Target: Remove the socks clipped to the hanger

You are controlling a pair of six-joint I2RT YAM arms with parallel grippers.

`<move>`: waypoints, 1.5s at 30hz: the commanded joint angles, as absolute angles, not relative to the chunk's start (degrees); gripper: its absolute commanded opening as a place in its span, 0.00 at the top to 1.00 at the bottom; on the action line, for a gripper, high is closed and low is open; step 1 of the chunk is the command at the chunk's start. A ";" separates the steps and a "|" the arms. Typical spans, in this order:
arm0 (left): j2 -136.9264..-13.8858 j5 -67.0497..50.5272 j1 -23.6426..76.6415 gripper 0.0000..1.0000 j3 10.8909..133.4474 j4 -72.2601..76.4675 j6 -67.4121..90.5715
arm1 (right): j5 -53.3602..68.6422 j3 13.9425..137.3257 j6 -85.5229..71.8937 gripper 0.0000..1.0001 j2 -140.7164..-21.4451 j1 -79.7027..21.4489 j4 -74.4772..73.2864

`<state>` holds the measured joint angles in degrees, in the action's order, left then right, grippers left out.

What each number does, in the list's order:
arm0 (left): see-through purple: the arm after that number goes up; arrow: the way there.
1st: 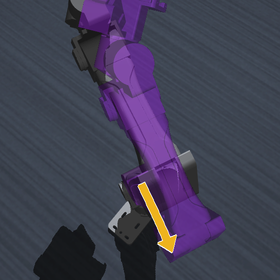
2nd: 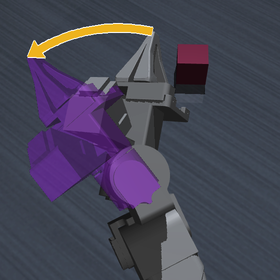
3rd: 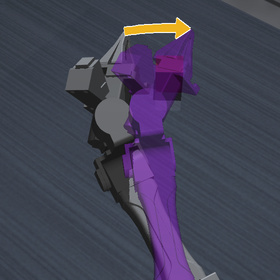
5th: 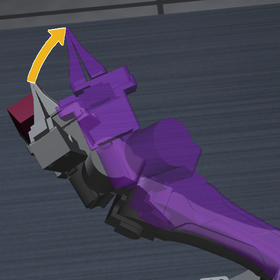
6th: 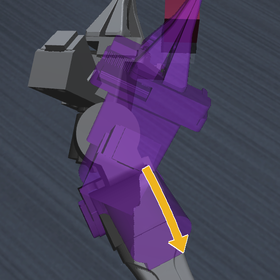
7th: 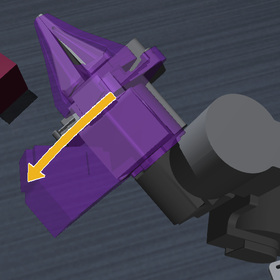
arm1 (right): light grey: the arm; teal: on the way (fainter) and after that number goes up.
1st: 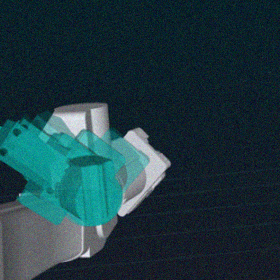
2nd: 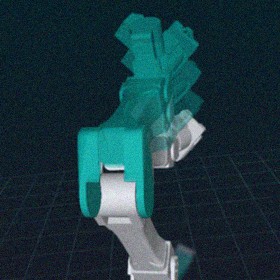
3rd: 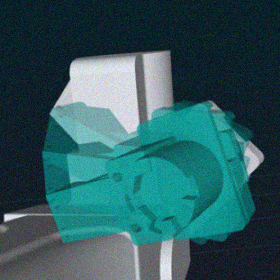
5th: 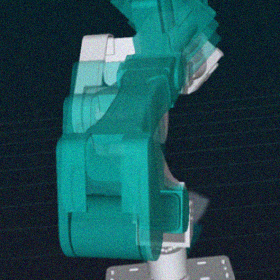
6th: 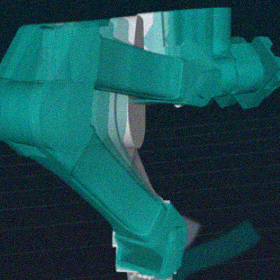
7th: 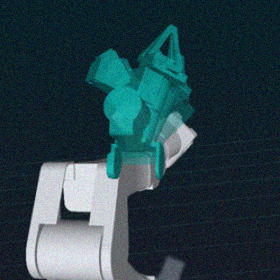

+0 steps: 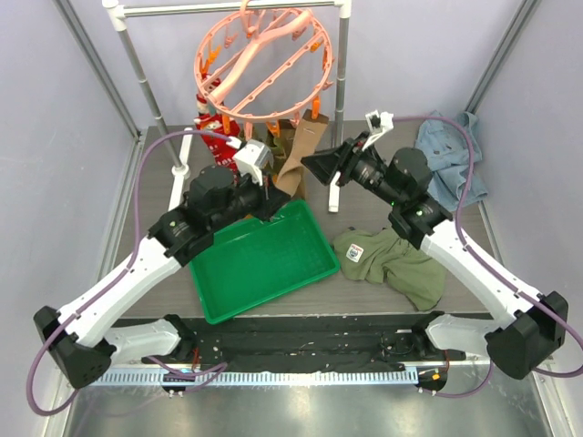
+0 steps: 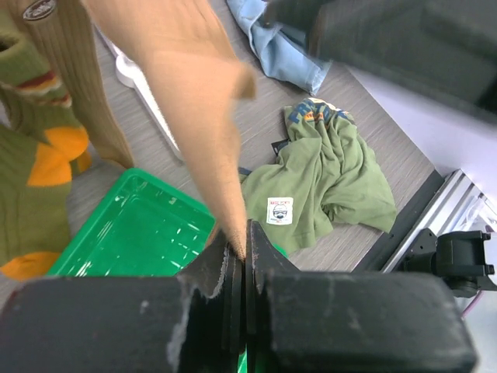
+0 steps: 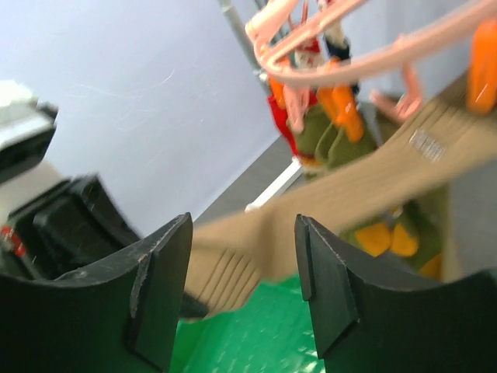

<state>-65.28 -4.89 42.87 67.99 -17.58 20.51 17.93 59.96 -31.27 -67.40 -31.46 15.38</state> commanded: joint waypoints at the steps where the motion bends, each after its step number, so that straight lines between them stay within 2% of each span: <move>1: -59.60 -2.29 42.80 1.00 64.87 -15.03 20.39 | 16.17 71.88 -18.12 0.35 -70.39 -30.06 7.40; 3: -58.98 -1.06 42.80 1.00 65.13 -15.55 20.22 | 17.74 74.69 -16.79 0.28 -72.41 -27.87 6.59; 8: -59.59 1.39 42.80 1.00 67.41 -18.63 20.13 | 24.77 81.10 -17.75 0.20 -79.26 -22.16 7.03; 12: -58.89 2.28 42.80 1.00 67.06 -19.16 20.39 | 33.38 84.81 -19.34 0.19 -86.03 -18.20 9.66; 19: -57.83 2.46 42.80 1.00 65.48 -20.04 19.25 | 39.46 85.43 -18.63 0.20 -91.57 -16.79 19.33; 32: -56.95 1.23 42.72 1.00 64.07 -18.98 18.90 | 45.35 90.00 -23.72 0.23 -101.33 -16.44 28.73; 38: -56.78 1.23 42.80 1.00 63.81 -18.90 18.72 | 47.28 91.84 -26.36 0.32 -103.71 -16.17 33.56; 42: -56.69 0.97 42.80 1.00 63.63 -18.90 18.72 | 47.72 91.58 -29.70 0.33 -104.24 -16.17 36.73; 45: -56.78 0.97 42.72 1.00 63.63 -18.81 18.72 | 47.64 91.32 -29.88 0.39 -103.98 -15.91 37.35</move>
